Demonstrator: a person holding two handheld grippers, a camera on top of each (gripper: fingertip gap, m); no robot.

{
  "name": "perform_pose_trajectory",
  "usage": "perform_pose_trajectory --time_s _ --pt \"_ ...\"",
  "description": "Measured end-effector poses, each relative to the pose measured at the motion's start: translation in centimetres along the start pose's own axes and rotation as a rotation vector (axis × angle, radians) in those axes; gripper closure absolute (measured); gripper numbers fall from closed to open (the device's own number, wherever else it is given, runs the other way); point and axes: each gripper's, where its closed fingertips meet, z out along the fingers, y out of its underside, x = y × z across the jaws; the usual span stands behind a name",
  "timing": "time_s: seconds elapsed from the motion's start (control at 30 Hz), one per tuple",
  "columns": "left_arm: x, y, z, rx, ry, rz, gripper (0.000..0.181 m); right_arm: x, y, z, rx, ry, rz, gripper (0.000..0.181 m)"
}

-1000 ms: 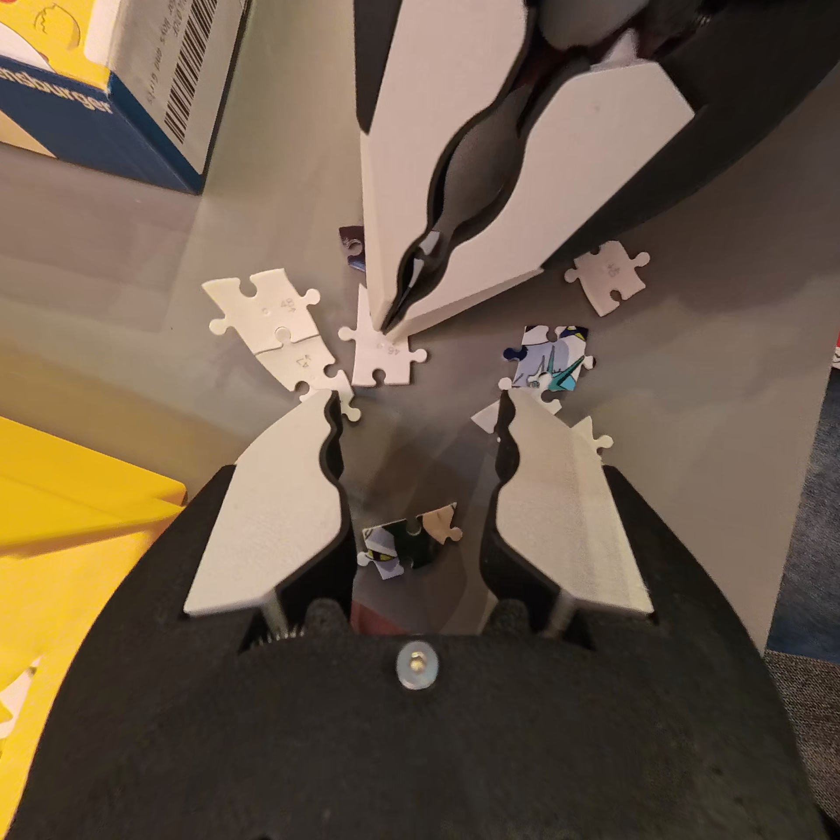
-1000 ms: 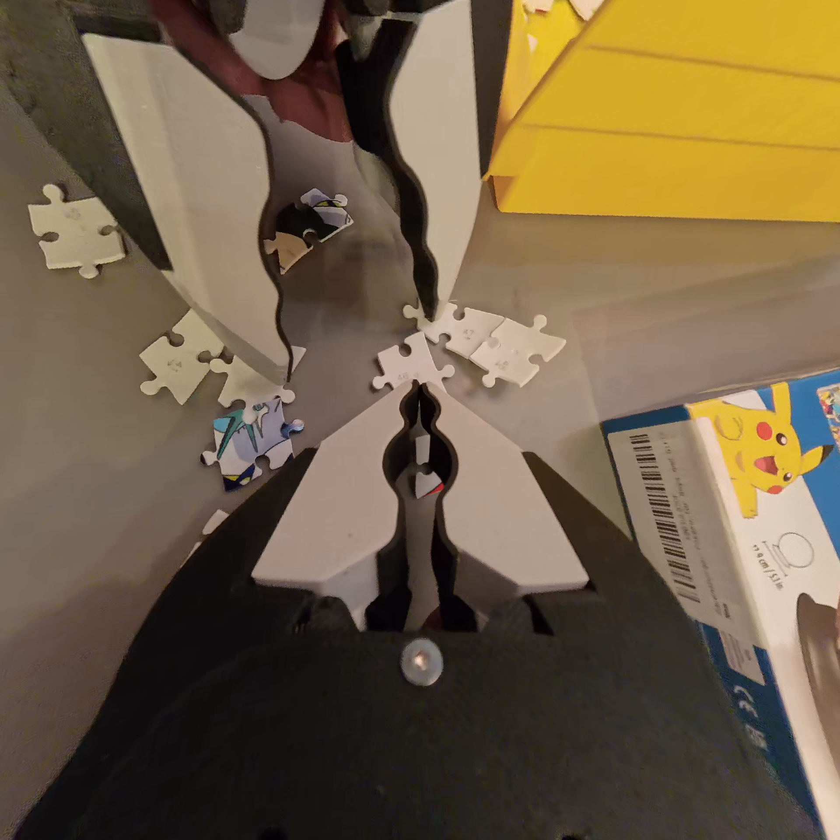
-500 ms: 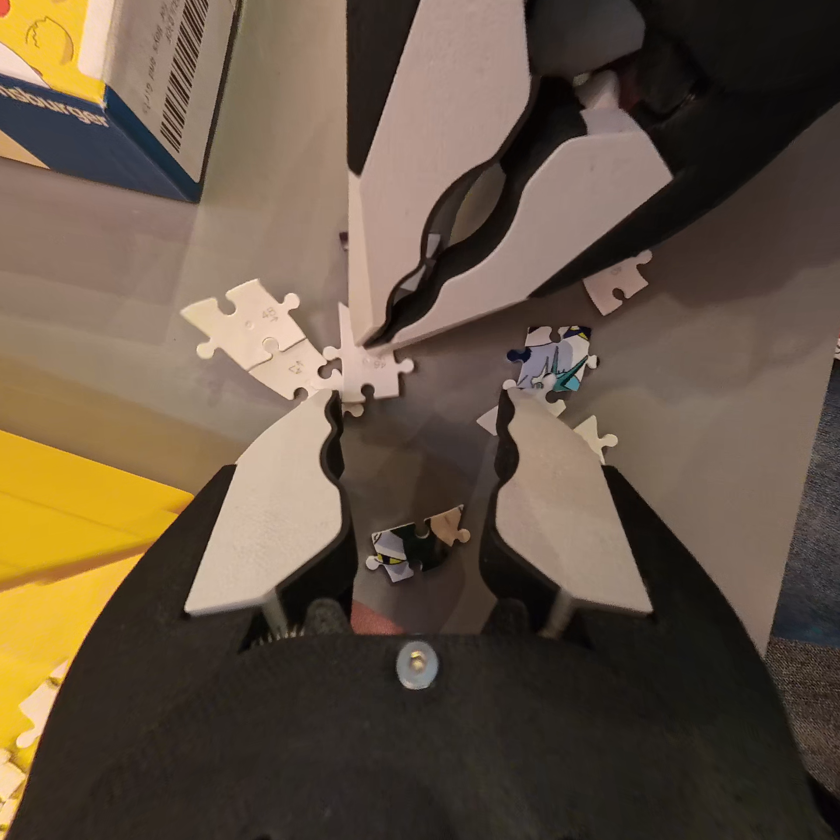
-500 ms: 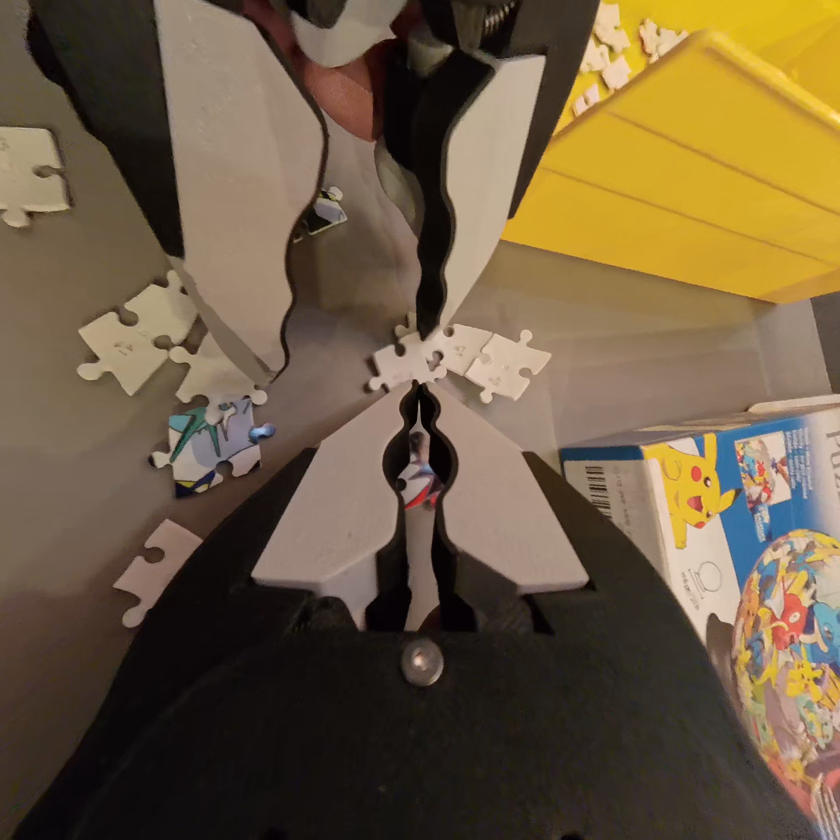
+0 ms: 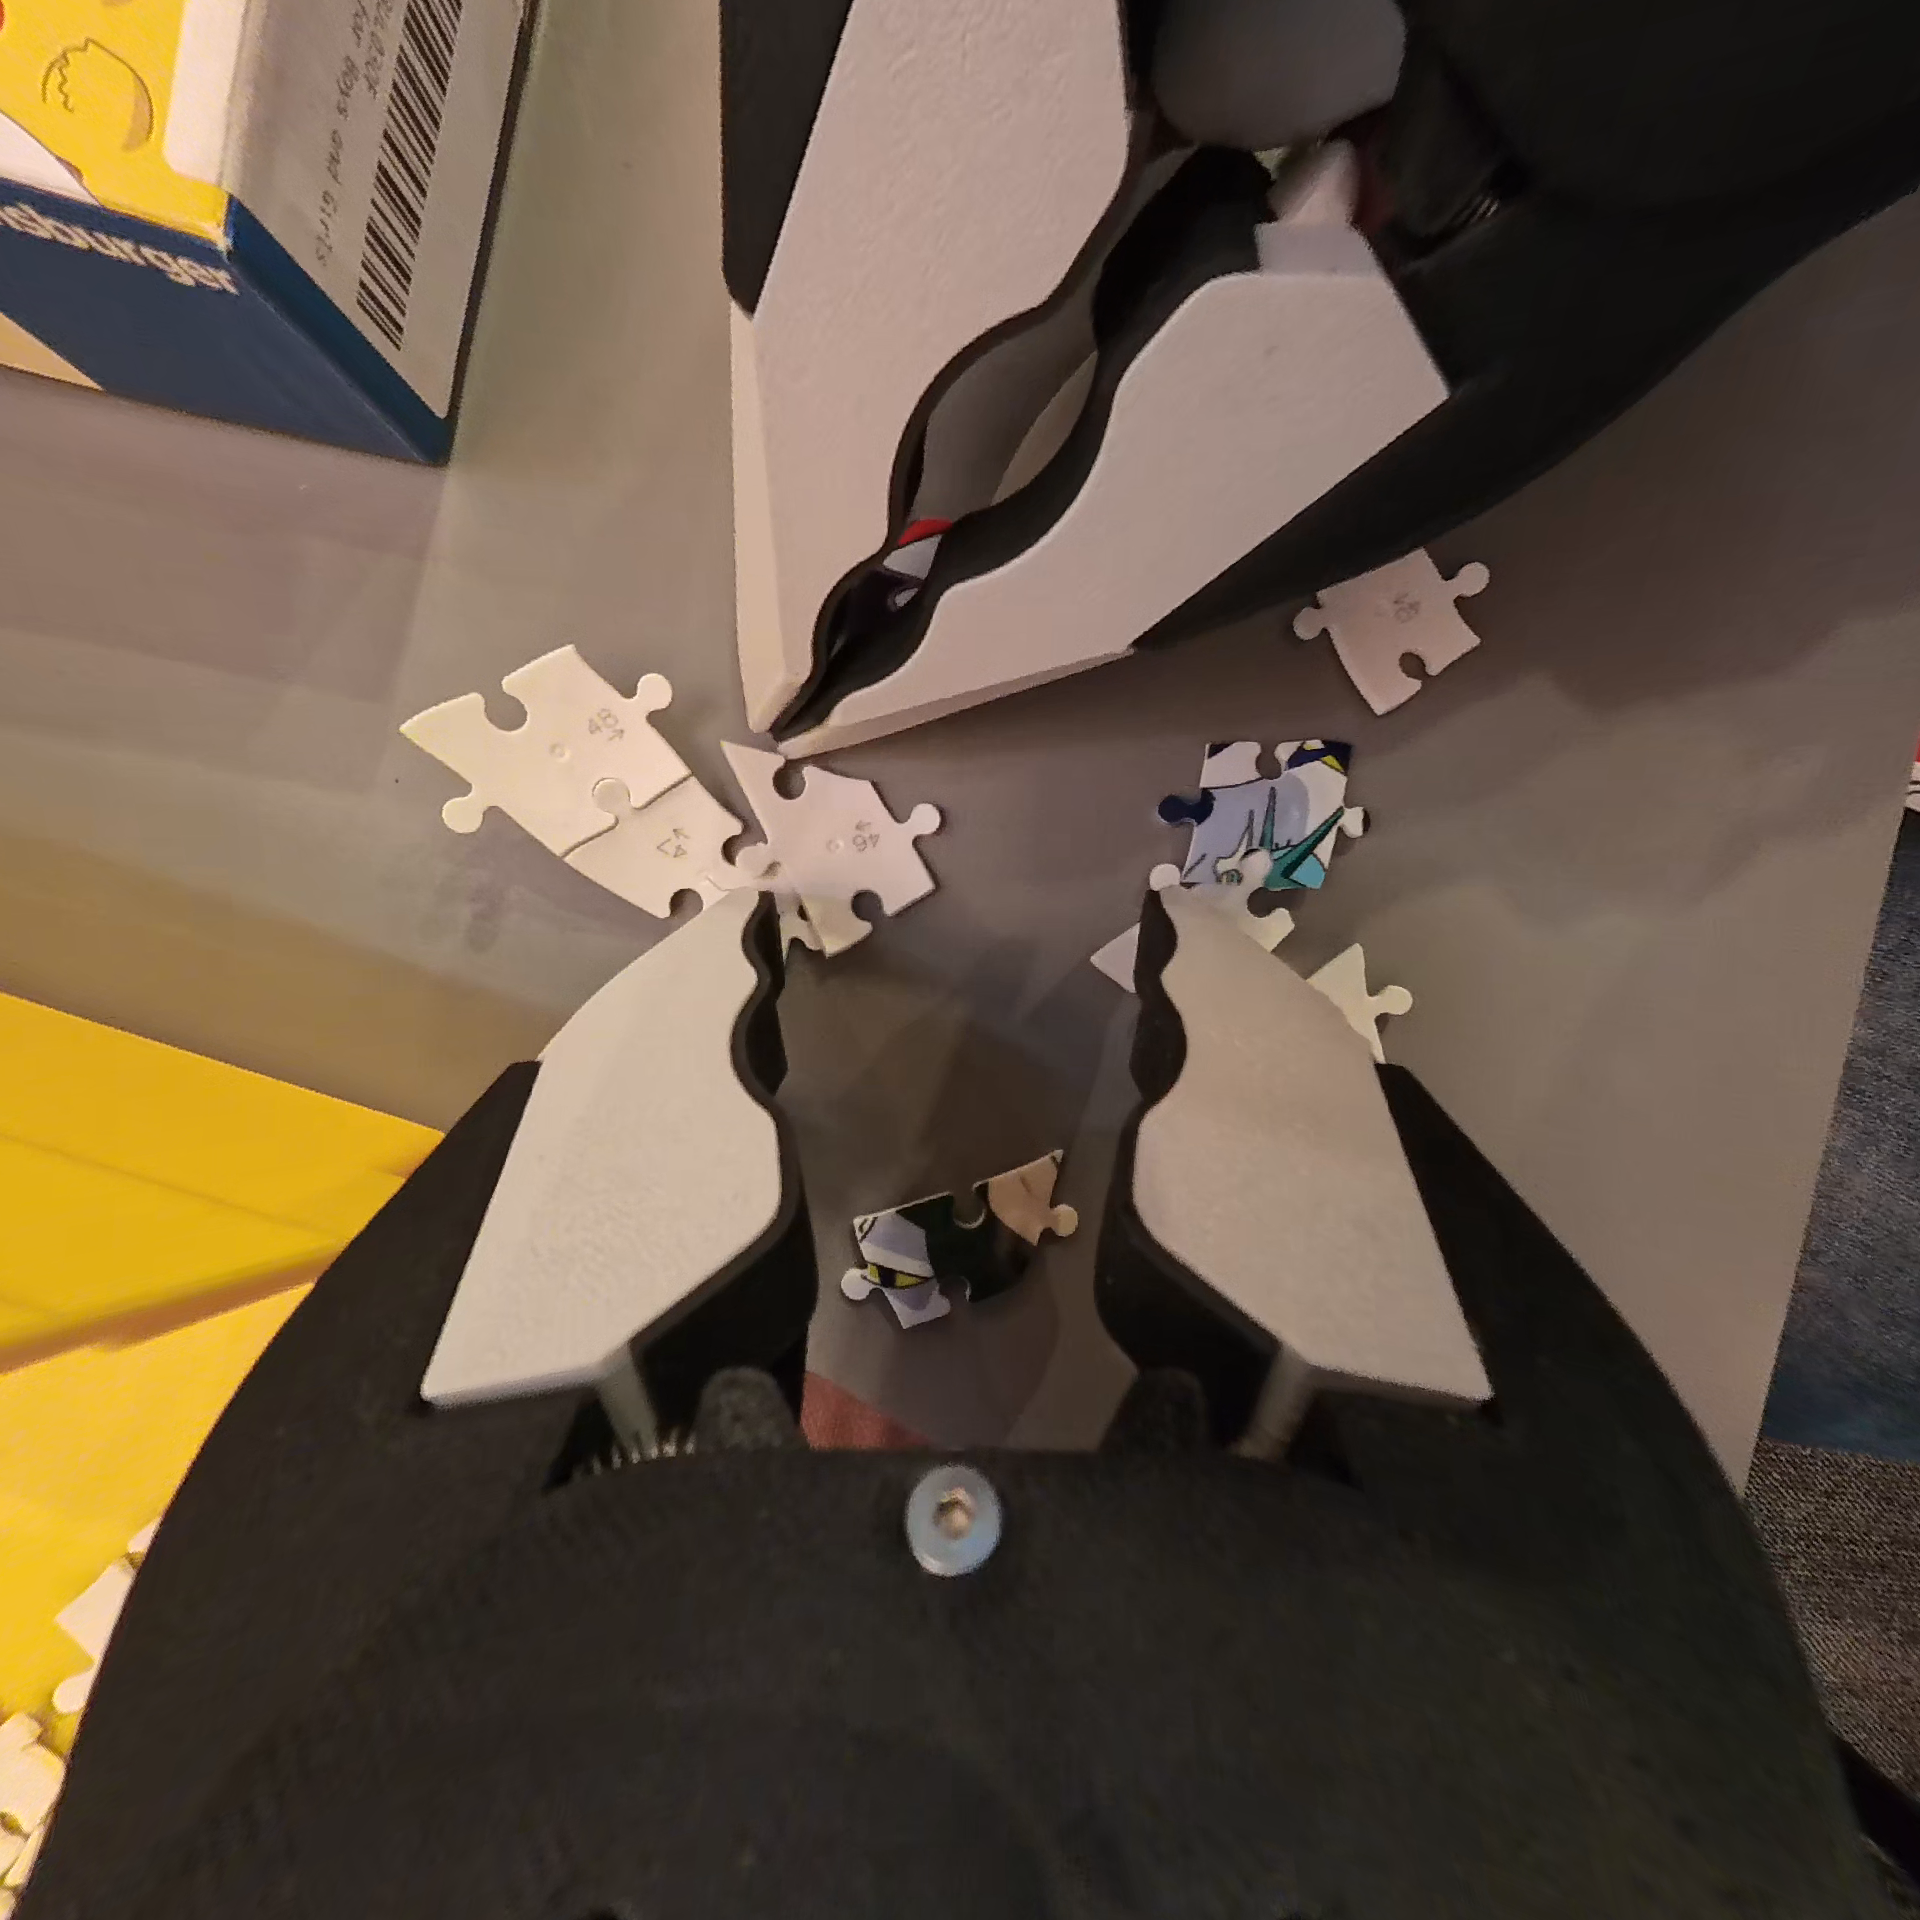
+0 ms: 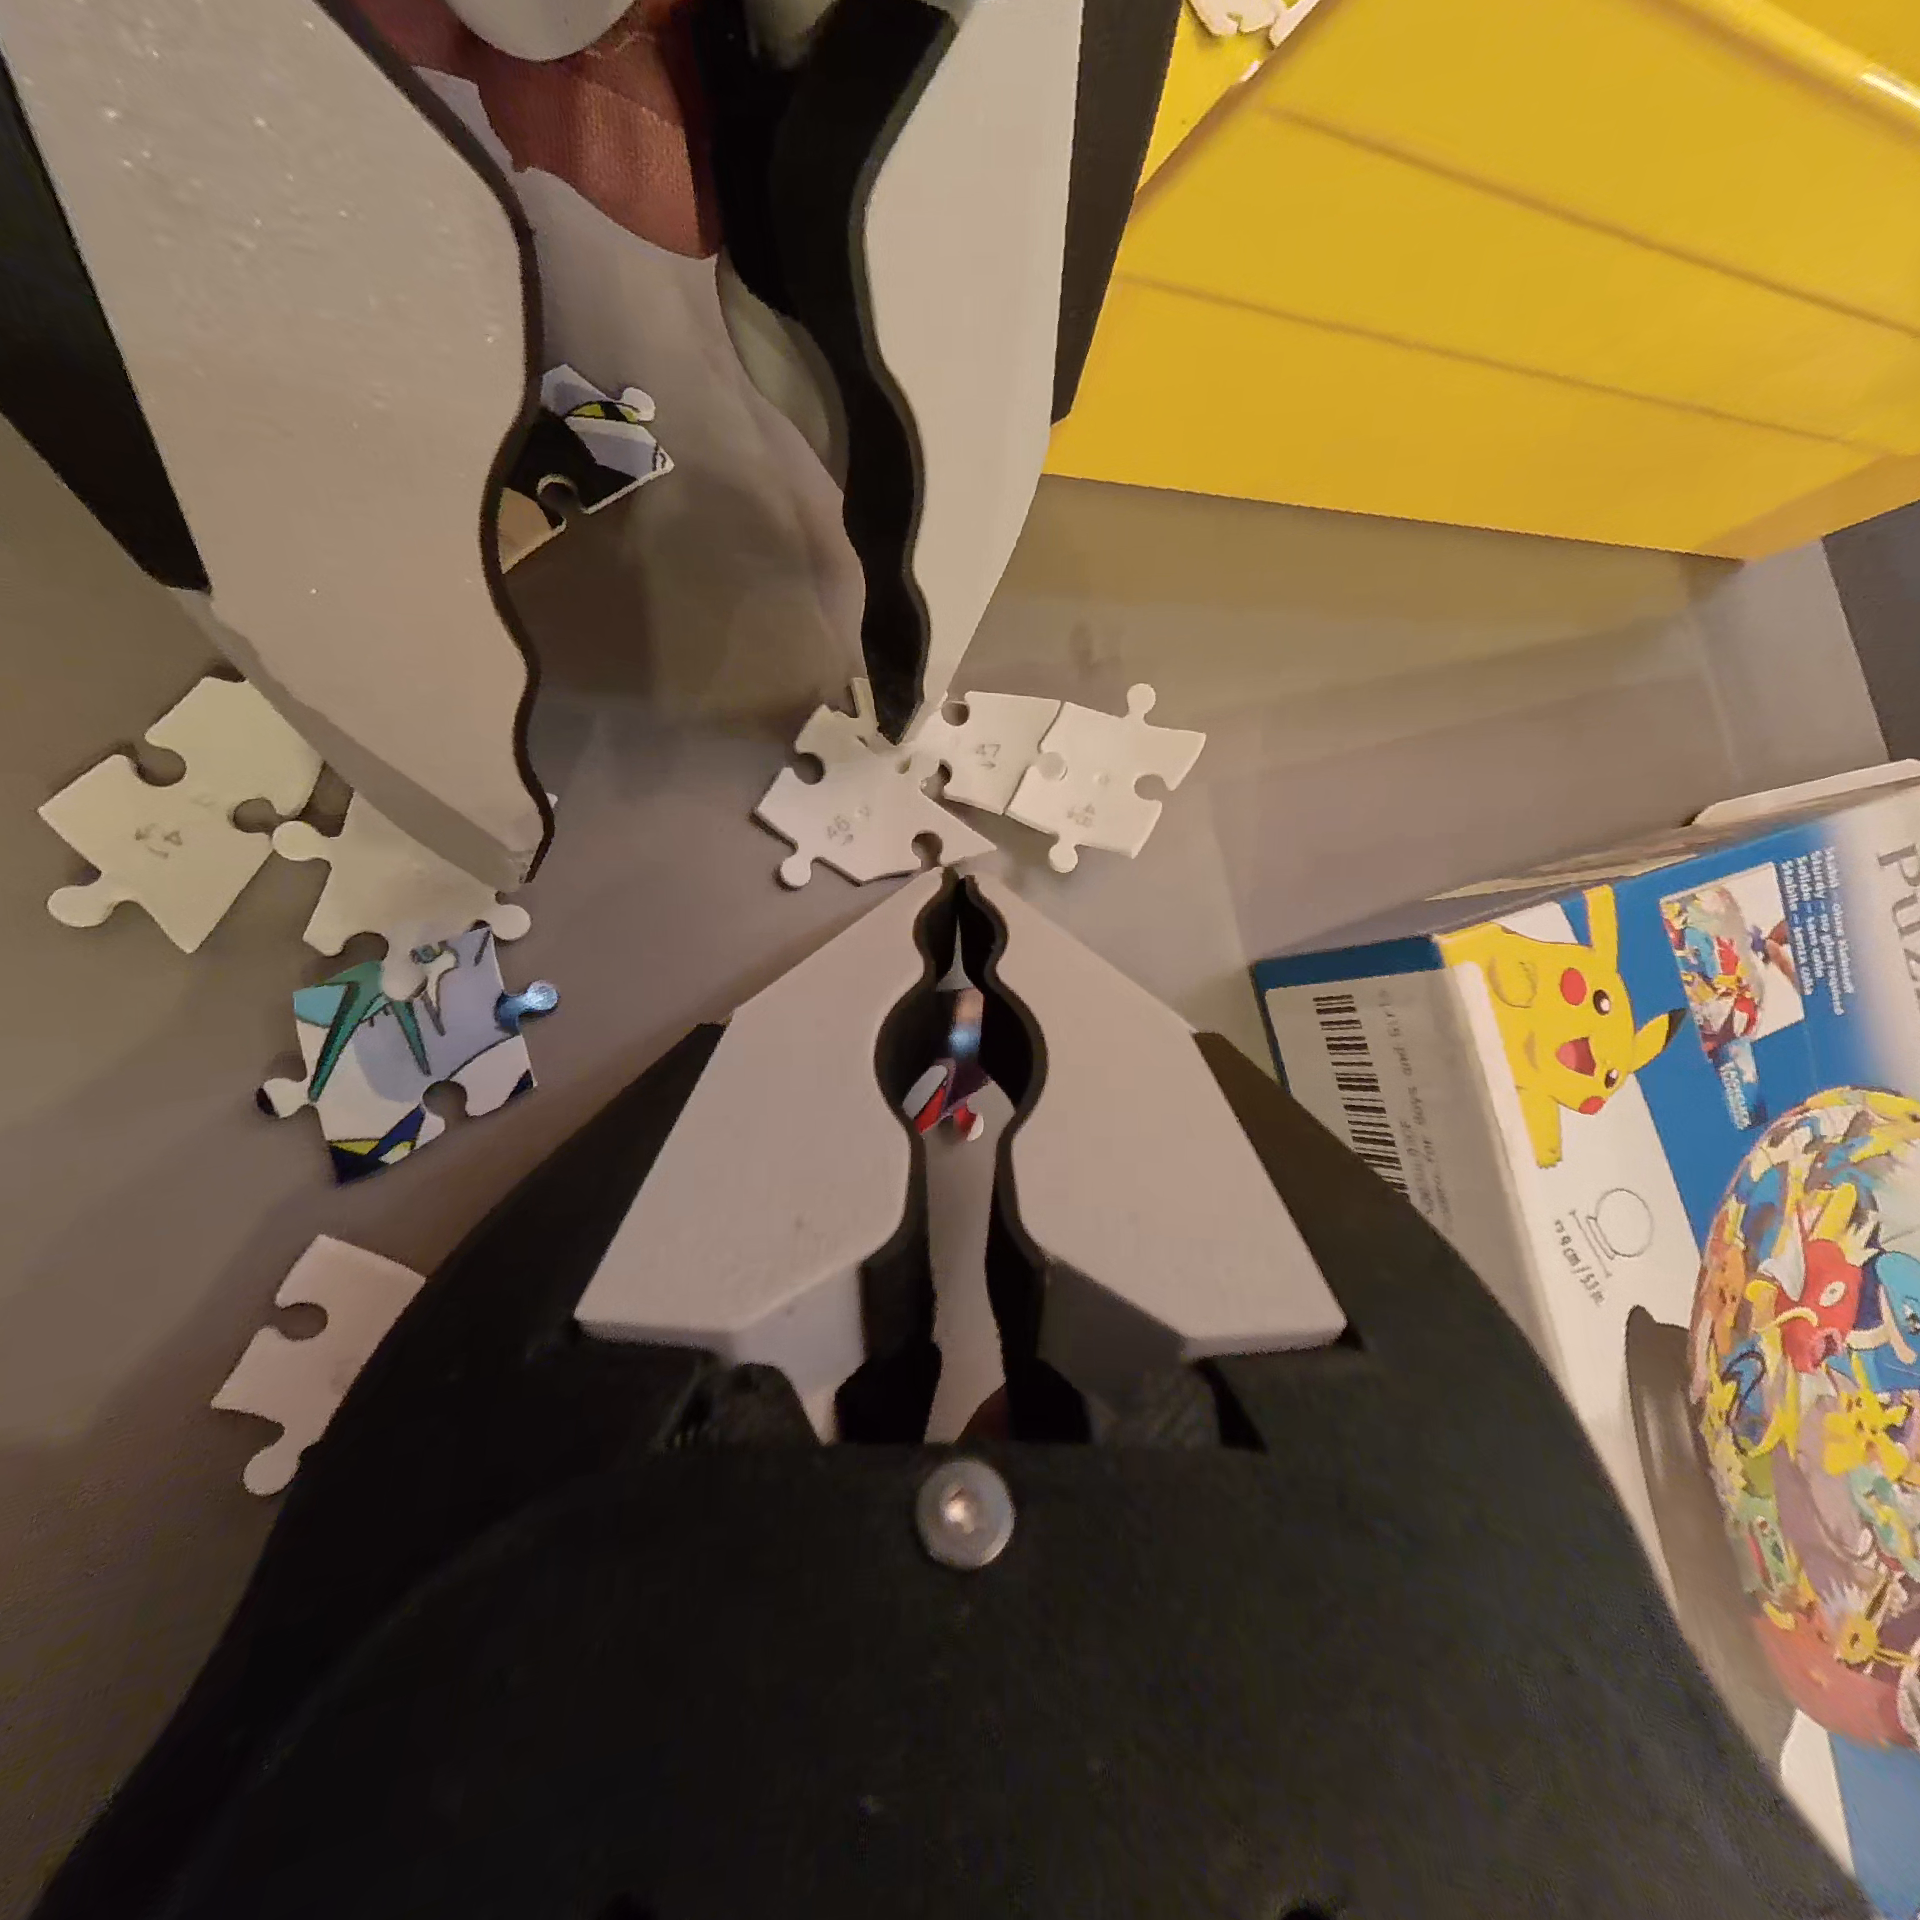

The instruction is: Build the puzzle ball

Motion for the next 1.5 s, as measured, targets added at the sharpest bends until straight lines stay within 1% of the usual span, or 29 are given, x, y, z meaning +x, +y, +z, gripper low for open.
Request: perform_pose_trajectory --time_s 0.1,0.13,0.2,0.27,0.3,0.4,0.6,0.8,0.97,1.2,1.37,1.5 --pt "0.0 0.0 0.0 -0.003 0.002 0.001 0.116 0.4 -0.1 -0.2 -0.004 0.029 -0.006 0.181" --pt "0.0 0.0 0.0 -0.005 0.002 0.002 0.116 0.4 -0.5 -0.4 0.018 0.027 -0.004 0.181" --pt "0.0 0.0 0.0 -0.006 0.002 0.004 0.116 -0.6 -1.4 -0.9 0.065 -0.019 -0.005 0.18" --pt "0.0 0.0 0.0 -0.008 0.002 0.005 0.115 -1.4 -2.2 -1.1 0.098 -0.049 -0.019 0.175" --pt "0.0 0.0 0.0 -0.009 0.002 0.007 0.115 -1.6 -2.2 -0.9 0.092 -0.053 -0.021 0.181" --pt "0.0 0.0 0.0 -0.013 0.002 0.008 0.115 -1.5 -1.4 0.0 0.046 -0.045 -0.033 0.181" --pt "0.1 0.1 0.0 -0.016 0.006 0.013 0.115 -1.0 -0.9 0.0 0.031 -0.061 -0.045 0.181" --pt "0.0 0.2 -0.1 -0.021 0.013 0.024 0.116 -1.1 -1.0 0.0 0.037 -0.075 -0.102 0.181" --pt "-0.1 0.3 -0.2 -0.035 0.022 0.042 0.117 -1.0 -1.0 0.0 0.045 -0.05 -0.169 0.181" --pt "-0.1 0.4 -0.2 -0.042 0.025 0.046 0.118 -1.2 -0.7 -0.2 0.048 -0.056 -0.192 0.181" --pt "-0.2 0.4 -0.2 -0.056 0.027 0.057 0.119 -1.2 -1.1 -0.1 0.053 -0.005 -0.307 0.181" --pt "-0.2 0.4 -0.2 -0.063 0.03 0.062 0.119 -1.7 -1.3 -0.1 0.072 -0.003 -0.342 0.181"
